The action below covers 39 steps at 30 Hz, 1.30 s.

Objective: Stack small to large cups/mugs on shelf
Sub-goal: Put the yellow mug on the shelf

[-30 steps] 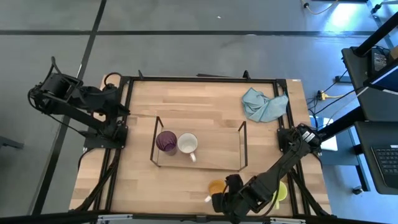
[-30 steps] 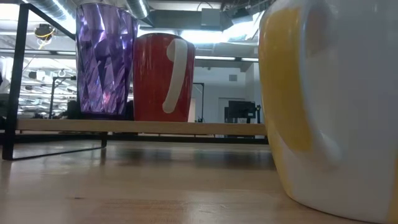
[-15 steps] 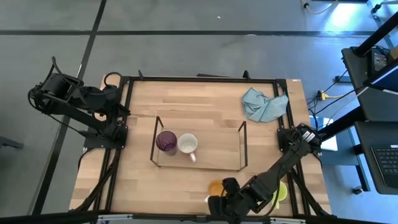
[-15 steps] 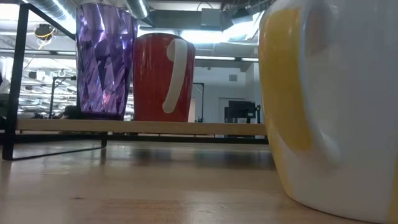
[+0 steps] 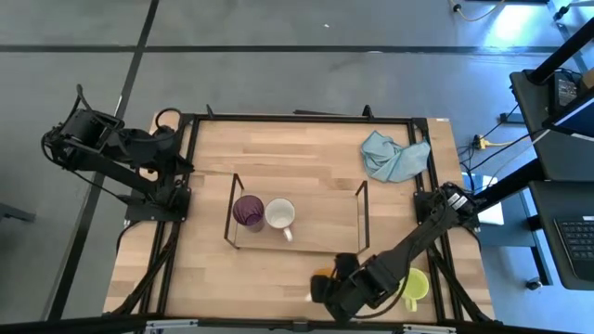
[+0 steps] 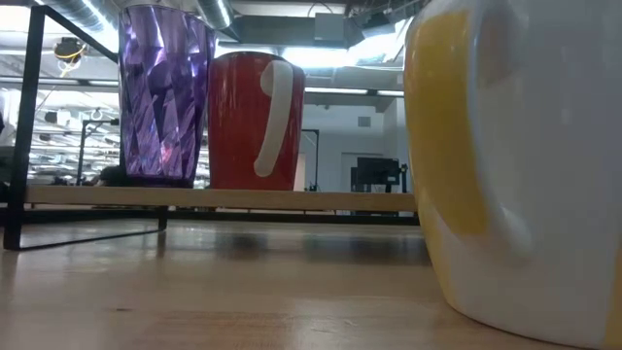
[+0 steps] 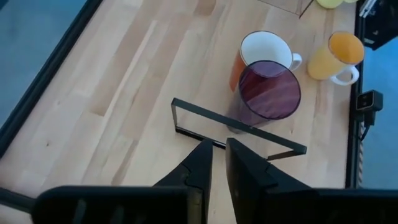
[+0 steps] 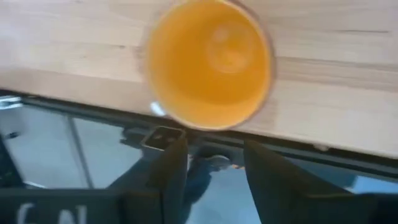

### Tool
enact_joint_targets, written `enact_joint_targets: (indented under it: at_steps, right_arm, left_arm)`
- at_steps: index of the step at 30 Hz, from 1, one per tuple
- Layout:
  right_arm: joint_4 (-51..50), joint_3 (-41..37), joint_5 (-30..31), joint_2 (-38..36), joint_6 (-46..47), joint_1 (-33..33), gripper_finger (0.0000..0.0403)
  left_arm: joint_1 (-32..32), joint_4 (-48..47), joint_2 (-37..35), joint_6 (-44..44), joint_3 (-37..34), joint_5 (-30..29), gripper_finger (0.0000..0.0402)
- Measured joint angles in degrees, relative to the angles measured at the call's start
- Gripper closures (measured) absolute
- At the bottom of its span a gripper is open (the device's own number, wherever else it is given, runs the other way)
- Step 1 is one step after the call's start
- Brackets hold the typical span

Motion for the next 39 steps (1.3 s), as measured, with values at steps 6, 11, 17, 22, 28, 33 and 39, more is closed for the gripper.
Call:
enact_joint_targets:
  at_steps: [6,11,17,22,28,33,39]
  right_arm:
    - [-3.61,0.00,-1.63,0.02,0.45,-0.26,0.0240]
    - [-4.10,-1.18,-3.88,0.60,0.58,-0.26,0.0240]
    - [-5.36,-1.64,-2.41,1.18,0.68,-0.35,0.0240]
    - [-6.62,-1.62,-2.19,1.79,0.66,-0.55,0.0240]
    - [-4.83,-1.62,-2.21,4.37,0.51,-0.61,0.0240]
    - [-4.85,-1.62,-2.19,4.90,0.34,-0.63,0.0240]
    - [-6.42,-1.62,-2.15,4.90,-0.50,-0.88,0.0240]
  left_arm:
    - [0.00,0.00,-0.08,1.45,0.00,0.11,0.0360]
    - [0.00,0.00,-0.41,2.87,0.00,0.11,0.0360]
    - [0.00,0.00,-0.49,2.87,0.00,0.11,0.0360]
    - [0.02,0.00,-0.49,2.83,0.00,0.11,0.0360]
    - [0.01,0.00,-0.49,2.41,0.00,0.11,0.0360]
    - [0.02,0.00,-0.49,2.39,0.00,0.11,0.0360]
    - [0.01,0.00,-0.49,2.35,0.00,0.09,0.0360]
